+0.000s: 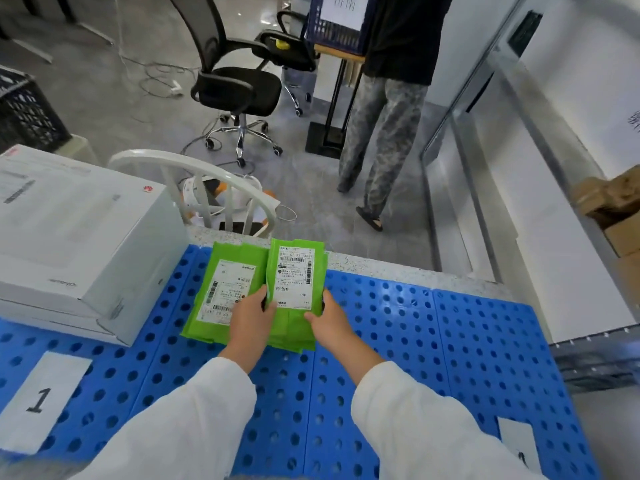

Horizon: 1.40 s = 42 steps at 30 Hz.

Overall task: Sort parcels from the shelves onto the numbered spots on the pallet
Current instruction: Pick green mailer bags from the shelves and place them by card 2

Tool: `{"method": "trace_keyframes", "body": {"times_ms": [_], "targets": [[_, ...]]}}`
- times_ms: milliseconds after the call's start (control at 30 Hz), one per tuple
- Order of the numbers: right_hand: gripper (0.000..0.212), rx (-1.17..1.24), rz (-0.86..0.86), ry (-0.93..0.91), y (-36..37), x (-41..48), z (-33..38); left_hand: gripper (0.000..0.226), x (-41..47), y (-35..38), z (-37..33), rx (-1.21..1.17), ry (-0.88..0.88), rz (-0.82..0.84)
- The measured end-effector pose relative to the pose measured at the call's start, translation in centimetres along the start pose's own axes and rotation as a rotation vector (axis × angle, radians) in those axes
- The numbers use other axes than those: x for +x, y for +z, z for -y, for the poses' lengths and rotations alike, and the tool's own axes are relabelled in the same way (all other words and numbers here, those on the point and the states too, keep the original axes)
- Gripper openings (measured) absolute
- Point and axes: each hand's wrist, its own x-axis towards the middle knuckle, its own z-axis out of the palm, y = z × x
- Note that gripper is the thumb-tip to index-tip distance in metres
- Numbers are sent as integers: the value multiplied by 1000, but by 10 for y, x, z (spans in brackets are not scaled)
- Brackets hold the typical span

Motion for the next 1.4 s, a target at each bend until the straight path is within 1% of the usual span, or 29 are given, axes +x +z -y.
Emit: {"method": "trace_keyframes", "body": {"times_ms": [67,167,200,267,333,433,533,667,767,833,933,1000,1067,1133,1200,1233,1267,1367,1400], "targets": [[66,2,23,7,4,4,-3,41,1,4,-2,48,-12,4],[59,-17,76,-27,1,1,-4,43,-2,4,-9,87,23,3],[60,-35,99,-48,-1,0,-3,39,-2,3,-10,95,36,4],[70,-62,121,-72,-10,-4,-5,37,-5,1,-14,129,66,11],[77,-78,94,-80,-25,-11,-8,43,-10,0,-20,159,114,10],[72,-110,4,-90,-56,-27,-22,57,-24,6,-39,189,206,9],[69,-164,-110,-113,-93,-55,-43,59,-45,21,-70,329,410,104],[70,-205,-259,-88,-150,-105,-89,60,-86,55,-131,462,697,227],[67,-209,-371,-46,-189,-151,-125,60,-129,79,-179,508,884,292],[64,-184,-450,-14,-210,-187,-152,58,-161,97,-206,559,1004,297],[72,-133,-510,32,-232,-236,-193,55,-208,122,-236,629,1138,275],[76,-134,-539,56,-242,-262,-228,53,-243,138,-250,663,1199,288],[75,-103,-546,79,-249,-264,-282,52,-276,155,-257,663,1238,327],[60,-97,-519,130,-250,-280,-320,51,-307,173,-258,666,1288,371],[43,-88,-535,151,-246,-329,-311,51,-333,190,-254,695,1328,404],[39,-66,-561,152,-243,-344,-320,52,-347,199,-252,727,1351,417],[40,-37,-578,181,-240,-356,-333,54,-361,208,-250,760,1384,421],[56,29,-631,288,-231,-385,-373,54,-396,234,-244,809,1464,441],[59,44,-640,327,-228,-395,-387,55,-408,244,-242,809,1478,459]]}}
